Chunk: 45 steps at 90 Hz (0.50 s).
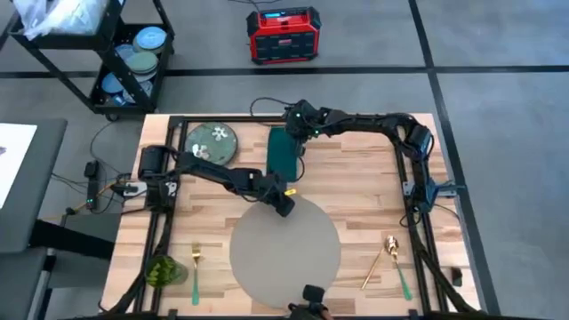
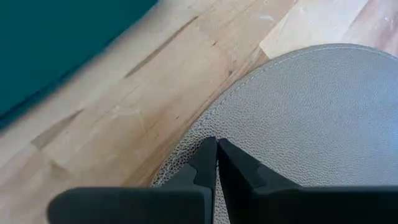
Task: Set table place
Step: Fold the blue table napkin
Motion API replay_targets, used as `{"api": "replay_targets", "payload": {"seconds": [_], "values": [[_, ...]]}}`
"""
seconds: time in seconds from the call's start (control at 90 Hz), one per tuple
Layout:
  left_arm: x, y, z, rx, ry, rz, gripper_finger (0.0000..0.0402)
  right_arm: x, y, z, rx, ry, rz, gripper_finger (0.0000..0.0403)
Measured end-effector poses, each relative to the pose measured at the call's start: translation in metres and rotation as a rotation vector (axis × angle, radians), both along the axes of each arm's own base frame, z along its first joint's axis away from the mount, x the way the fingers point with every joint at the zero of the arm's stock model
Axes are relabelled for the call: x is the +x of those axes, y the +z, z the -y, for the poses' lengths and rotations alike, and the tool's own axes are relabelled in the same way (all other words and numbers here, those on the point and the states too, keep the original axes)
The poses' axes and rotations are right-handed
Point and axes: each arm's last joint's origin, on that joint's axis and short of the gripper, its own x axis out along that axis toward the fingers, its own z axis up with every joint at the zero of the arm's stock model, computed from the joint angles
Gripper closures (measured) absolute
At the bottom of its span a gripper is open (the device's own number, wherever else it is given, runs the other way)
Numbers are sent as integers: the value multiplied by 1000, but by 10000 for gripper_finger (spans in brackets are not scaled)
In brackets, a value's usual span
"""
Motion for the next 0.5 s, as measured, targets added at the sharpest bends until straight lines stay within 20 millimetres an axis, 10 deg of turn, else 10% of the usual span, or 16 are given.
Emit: {"api": "replay_targets", "payload": {"seconds": [0.278,0.5], "values": [[-6,47,-23,121,22,153,402,7,-1,-12,-5,32,9,403],[-15,32,-54,181,41,18,402,7,-2,-14,2,36,-5,403]]}}
